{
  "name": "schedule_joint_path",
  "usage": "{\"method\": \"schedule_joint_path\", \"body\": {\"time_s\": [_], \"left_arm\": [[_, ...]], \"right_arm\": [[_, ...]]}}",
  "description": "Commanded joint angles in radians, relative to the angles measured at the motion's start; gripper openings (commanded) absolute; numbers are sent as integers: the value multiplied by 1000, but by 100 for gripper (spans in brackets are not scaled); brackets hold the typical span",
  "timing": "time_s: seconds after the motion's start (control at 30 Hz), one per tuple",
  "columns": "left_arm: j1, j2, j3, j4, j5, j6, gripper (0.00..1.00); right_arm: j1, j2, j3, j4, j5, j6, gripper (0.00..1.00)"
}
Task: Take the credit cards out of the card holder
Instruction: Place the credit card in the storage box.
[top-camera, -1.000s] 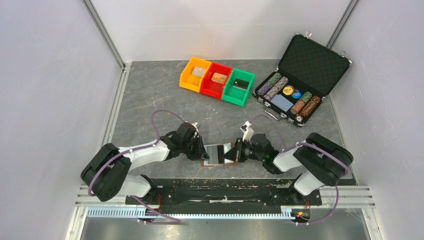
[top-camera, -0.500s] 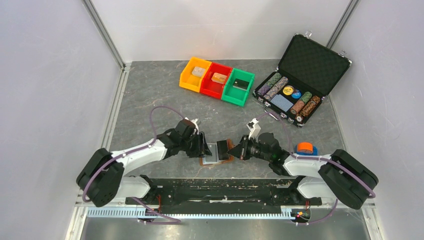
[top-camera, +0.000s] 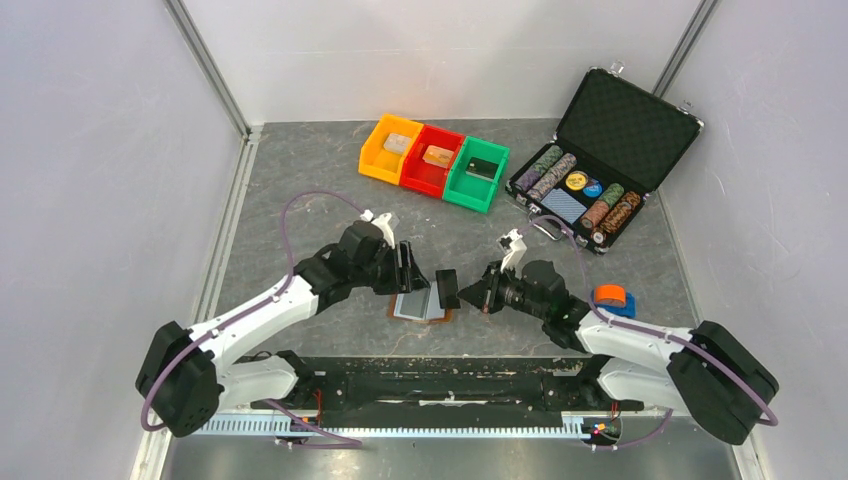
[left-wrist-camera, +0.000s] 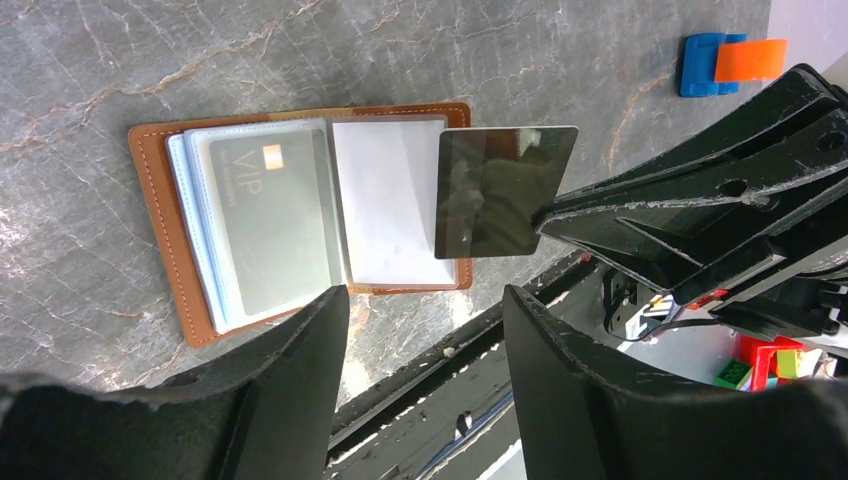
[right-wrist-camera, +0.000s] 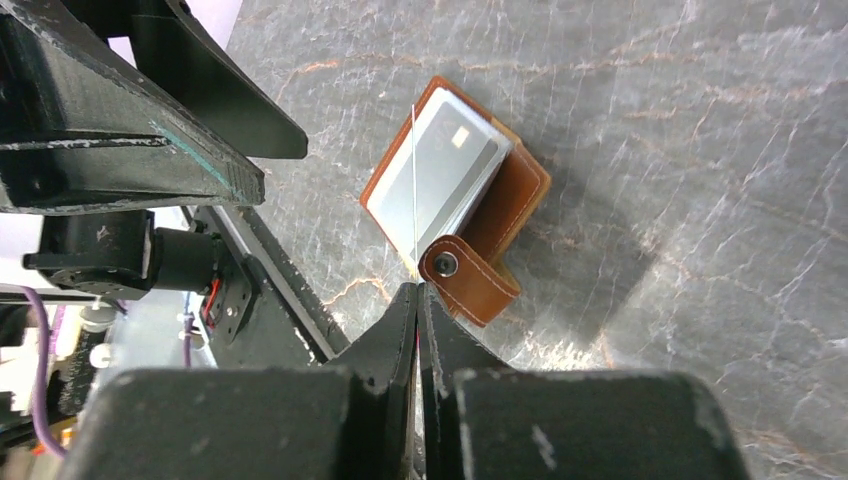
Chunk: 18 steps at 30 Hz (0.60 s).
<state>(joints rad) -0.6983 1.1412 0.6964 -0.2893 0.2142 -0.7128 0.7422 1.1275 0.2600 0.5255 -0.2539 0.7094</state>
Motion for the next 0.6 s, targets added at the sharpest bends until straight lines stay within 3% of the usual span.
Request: {"method": "schedule_joint_path", "body": {"time_s": [0.0, 0.23, 0.37, 0.47, 0.57], "left_arm": [[-4, 16, 65, -50, -7, 19, 65], [-3, 22, 178, -100, 27, 31, 75], [-3, 42, 277, -147, 24, 92, 74], [2, 66, 367, -217, 48, -8, 74], [6, 57, 387, -176, 79, -151, 71]], "right_arm": [[-3, -42, 66, -52, 46, -108, 0], [3, -109, 76, -72, 49, -333, 0], [6, -156, 83, -70, 69, -461, 0], [38, -190, 84, -53, 173, -609, 0], [133, -215, 42, 49, 350, -849, 0]]}}
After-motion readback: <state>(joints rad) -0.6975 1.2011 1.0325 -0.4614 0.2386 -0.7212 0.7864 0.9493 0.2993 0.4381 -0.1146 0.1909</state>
